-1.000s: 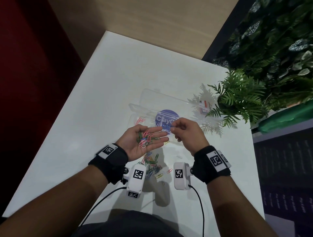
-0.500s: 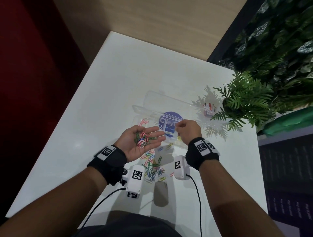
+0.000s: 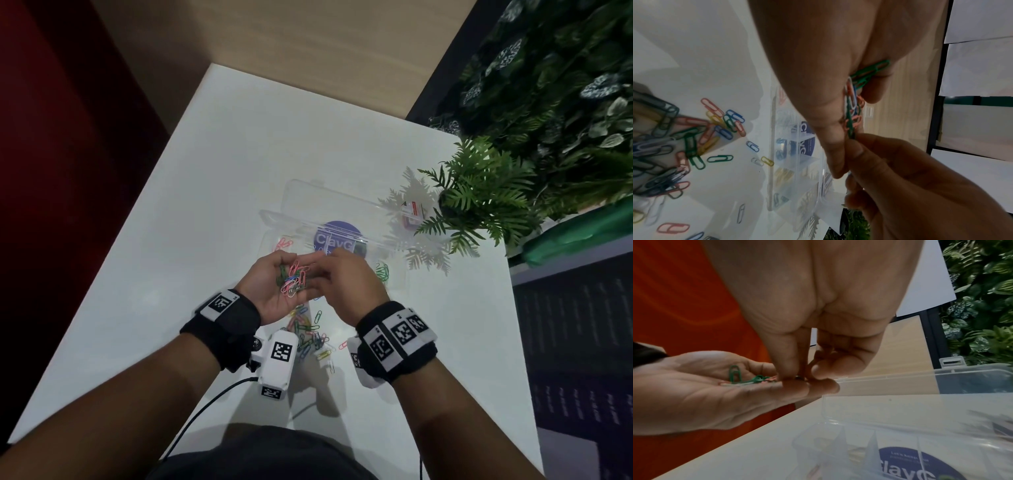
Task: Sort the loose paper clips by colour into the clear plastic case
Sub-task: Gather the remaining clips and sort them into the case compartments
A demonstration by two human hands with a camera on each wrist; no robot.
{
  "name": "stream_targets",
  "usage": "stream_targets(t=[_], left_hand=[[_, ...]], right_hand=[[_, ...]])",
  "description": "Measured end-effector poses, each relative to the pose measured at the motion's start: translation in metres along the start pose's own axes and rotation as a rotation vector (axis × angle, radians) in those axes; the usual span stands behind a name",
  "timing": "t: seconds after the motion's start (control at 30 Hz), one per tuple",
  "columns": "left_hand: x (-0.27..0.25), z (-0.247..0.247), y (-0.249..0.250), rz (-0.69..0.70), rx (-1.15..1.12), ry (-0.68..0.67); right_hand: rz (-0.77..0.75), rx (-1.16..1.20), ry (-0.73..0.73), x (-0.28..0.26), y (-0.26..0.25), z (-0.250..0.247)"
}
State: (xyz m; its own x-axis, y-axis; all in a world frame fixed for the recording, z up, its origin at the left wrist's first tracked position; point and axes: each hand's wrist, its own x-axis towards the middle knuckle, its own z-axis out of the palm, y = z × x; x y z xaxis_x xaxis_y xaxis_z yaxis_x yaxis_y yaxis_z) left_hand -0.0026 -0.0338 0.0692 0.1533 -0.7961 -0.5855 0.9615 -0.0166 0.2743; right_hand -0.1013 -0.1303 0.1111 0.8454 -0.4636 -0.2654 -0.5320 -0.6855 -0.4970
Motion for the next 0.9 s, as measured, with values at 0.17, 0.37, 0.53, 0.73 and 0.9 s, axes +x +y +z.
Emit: stream_targets(t=[0.17, 0.37, 0.53, 0.73, 0.9], left_hand=[[-0.008, 0.002, -0.002, -0.005, 0.025, 0.016], [-0.010, 0.009, -0.003, -0.025, 0.054, 0.026], [-0.012, 0.021, -0.008, -0.041, 0.018, 0.043], [-0.015, 0.028, -0.008, -0.044, 0.043, 0.134], [-0.012, 0.022, -0.008, -0.038, 0.022, 0.139]], right_hand=[[0.007, 0.189, -0.034, -0.007, -0.001, -0.005], [-0.006, 0.207, 0.155, -0.014, 0.003, -0.012], [-0.097, 0.082, 0.050, -0.014, -0.021, -0.007], [-0.085, -0.140, -0.026, -0.006, -0.037, -0.002], [-0.073, -0.143, -0.062, 0.001, -0.036, -0.002]])
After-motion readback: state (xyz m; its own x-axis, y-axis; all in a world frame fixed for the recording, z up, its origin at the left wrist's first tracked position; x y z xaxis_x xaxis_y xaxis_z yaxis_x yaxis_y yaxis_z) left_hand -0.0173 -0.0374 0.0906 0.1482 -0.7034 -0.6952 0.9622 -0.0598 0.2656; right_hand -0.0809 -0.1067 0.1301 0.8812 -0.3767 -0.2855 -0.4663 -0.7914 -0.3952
